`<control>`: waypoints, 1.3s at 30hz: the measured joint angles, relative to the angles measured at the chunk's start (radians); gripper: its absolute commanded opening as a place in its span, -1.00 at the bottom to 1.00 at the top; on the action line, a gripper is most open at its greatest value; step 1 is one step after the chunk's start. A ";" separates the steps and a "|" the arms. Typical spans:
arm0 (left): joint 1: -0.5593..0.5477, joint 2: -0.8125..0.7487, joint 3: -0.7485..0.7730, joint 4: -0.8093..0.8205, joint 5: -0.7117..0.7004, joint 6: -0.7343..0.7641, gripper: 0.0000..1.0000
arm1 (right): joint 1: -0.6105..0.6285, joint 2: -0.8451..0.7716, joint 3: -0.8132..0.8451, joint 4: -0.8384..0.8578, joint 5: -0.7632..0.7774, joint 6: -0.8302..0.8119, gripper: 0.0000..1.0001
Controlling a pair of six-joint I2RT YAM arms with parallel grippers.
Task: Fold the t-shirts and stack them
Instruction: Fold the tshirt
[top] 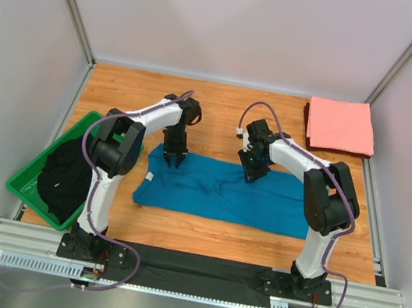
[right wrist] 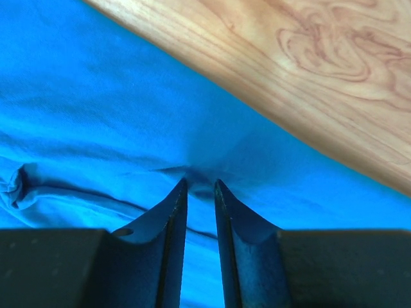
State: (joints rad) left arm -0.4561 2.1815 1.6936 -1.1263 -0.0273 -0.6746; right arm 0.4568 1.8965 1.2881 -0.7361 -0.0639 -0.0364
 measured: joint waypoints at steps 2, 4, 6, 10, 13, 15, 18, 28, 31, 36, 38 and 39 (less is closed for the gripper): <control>0.001 0.000 0.000 0.000 0.000 0.000 -0.26 | 0.000 0.000 -0.006 0.001 -0.007 -0.003 -0.49; 0.002 0.000 0.000 0.000 0.000 0.000 -0.27 | 0.000 0.000 -0.011 0.003 -0.014 -0.006 -0.49; 0.004 0.000 0.000 -0.001 0.000 0.000 -0.27 | 0.000 0.000 -0.014 0.003 -0.017 -0.007 -0.50; 0.007 0.000 0.000 -0.005 -0.003 0.000 -0.27 | 0.000 0.000 -0.014 0.003 -0.029 -0.011 -0.47; 0.010 0.000 0.000 -0.010 -0.008 0.000 -0.28 | 0.000 -0.002 -0.018 0.005 -0.045 -0.014 -0.45; 0.012 0.004 0.005 -0.018 -0.009 0.000 -0.28 | 0.000 -0.007 -0.028 0.010 -0.055 -0.018 -0.45; 0.013 0.014 0.017 -0.027 -0.009 0.000 -0.28 | 0.000 -0.010 -0.032 0.011 -0.058 -0.018 -0.51; 0.015 0.016 0.031 -0.046 -0.036 0.001 -0.27 | 0.000 -0.019 -0.032 0.007 -0.019 -0.025 -0.99; 0.018 0.020 0.041 -0.053 -0.043 0.002 -0.28 | 0.000 -0.044 -0.032 0.001 -0.016 -0.029 -0.99; 0.024 0.034 0.057 -0.069 -0.055 0.004 -0.27 | 0.000 -0.093 -0.039 -0.002 -0.015 -0.039 -0.99; 0.025 0.038 0.064 -0.075 -0.059 0.004 -0.27 | 0.000 -0.113 -0.053 -0.005 -0.016 -0.040 -0.99; 0.025 0.039 0.068 -0.078 -0.061 0.004 -0.27 | 0.000 -0.119 -0.060 -0.004 -0.017 -0.040 -0.99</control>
State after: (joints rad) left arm -0.4309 2.2208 1.7615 -1.2041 -0.0879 -0.6704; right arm 0.4568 1.7775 1.2278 -0.7399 -0.0807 -0.0761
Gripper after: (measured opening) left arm 0.365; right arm 0.007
